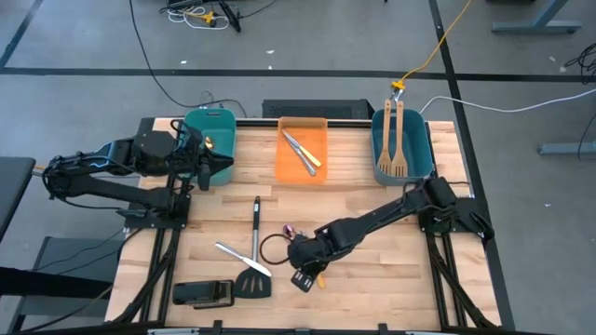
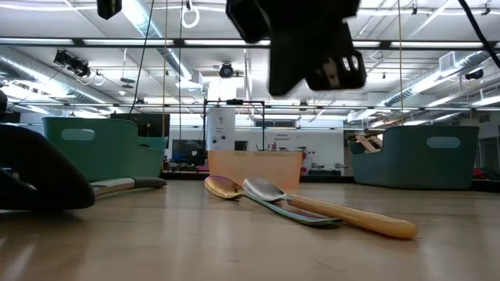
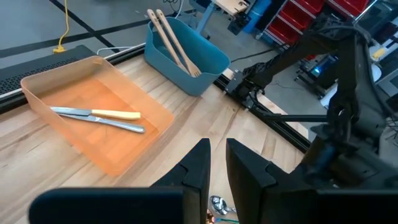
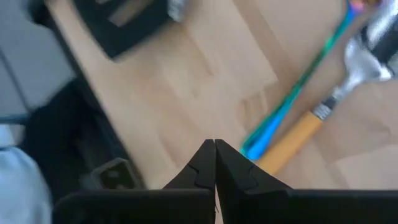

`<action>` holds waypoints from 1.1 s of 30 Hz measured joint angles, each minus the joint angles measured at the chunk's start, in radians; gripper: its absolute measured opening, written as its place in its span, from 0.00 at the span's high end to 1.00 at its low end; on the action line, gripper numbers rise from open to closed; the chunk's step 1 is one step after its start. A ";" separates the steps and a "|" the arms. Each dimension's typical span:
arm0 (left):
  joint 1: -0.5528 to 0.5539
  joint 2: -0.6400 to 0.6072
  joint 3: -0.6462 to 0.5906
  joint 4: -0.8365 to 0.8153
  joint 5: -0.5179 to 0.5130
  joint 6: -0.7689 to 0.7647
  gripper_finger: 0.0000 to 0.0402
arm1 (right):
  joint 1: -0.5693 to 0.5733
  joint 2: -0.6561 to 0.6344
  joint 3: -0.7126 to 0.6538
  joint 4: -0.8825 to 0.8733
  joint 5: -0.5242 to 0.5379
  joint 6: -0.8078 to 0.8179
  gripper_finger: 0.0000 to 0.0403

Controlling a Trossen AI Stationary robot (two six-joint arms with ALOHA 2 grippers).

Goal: Pick & Place Kitchen Items
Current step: Put the yellow spoon into the green bin

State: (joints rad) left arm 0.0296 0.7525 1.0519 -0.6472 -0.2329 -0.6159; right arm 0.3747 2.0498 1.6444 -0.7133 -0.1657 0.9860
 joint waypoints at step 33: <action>0.000 0.000 0.000 0.000 0.008 -0.001 0.86 | -0.061 0.088 -0.001 -0.127 0.123 0.003 0.62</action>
State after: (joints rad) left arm 0.0296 0.7528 1.0519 -0.6476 -0.2245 -0.6168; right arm 0.3140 2.1375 1.6435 -0.8403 -0.0425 0.9894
